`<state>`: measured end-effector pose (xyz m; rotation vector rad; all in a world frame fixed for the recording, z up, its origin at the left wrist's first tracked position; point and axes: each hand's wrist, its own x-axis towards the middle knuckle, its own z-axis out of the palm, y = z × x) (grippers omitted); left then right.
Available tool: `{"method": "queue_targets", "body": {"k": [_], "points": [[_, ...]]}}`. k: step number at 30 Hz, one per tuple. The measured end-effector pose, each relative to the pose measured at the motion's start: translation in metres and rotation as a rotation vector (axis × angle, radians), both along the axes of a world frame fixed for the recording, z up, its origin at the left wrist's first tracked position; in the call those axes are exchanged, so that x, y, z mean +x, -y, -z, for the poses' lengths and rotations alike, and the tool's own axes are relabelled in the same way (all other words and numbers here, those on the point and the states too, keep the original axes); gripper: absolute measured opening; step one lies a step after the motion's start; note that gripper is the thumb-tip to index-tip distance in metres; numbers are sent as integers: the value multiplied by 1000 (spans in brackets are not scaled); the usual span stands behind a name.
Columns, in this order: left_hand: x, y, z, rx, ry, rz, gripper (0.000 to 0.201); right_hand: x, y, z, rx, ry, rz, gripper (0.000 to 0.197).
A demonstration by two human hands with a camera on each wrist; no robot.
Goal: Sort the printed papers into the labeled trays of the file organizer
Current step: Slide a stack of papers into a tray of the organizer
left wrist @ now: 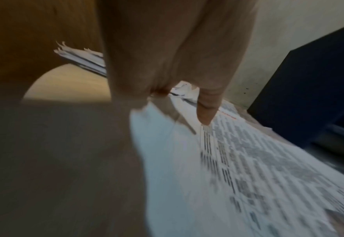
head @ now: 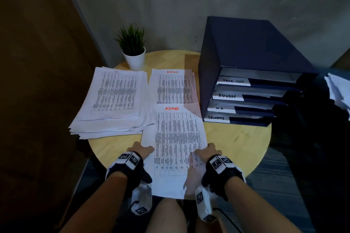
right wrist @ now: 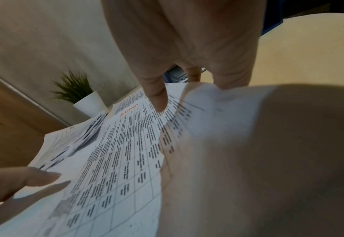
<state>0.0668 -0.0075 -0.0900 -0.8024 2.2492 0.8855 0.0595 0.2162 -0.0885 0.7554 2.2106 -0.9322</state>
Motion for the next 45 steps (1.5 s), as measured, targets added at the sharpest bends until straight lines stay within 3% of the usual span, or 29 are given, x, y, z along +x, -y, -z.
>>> {"method": "queue_targets", "body": {"k": [3, 6, 9, 11, 16, 19, 23, 27, 31, 35, 38, 41, 43, 45], "points": [[0, -8, 3, 219, -30, -62, 65, 1, 0, 1, -82, -24, -14, 63], [3, -17, 0, 244, -4, -16, 67, 6, 1, -2, -44, -8, -109, 58], [3, -21, 1, 208, -114, 33, 38, 10, -3, -4, 13, -40, -125, 57], [7, -21, -2, 188, -181, 86, 29, 13, -9, -7, 39, -39, -136, 54], [17, -8, -16, 252, -269, 45, 44, 22, -28, -12, -86, -82, -104, 45], [22, -1, -26, 343, -274, -2, 51, 30, -34, -25, -207, -112, -72, 52], [37, 1, -36, 497, -267, -103, 50, 48, -37, -31, -384, -107, -115, 48], [53, 0, -36, 543, -218, -145, 49, 53, -50, -11, -433, -120, -133, 72], [64, 5, -22, 593, -230, -143, 68, 69, -60, -38, -490, -146, -20, 40], [77, -6, -28, 569, -204, -134, 41, 80, -82, -48, -607, -156, 11, 38], [83, -15, -25, 708, -146, -101, 45, 86, -97, -47, -650, -146, 9, 40], [78, -28, -16, 701, -113, -66, 25, 97, -113, -45, -612, -127, -3, 36], [75, -42, -12, 710, -70, -36, 42, 104, -123, -46, -613, -131, 50, 30], [72, -59, -14, 698, -118, 1, 44, 108, -136, -46, -600, -164, 76, 32]]}}
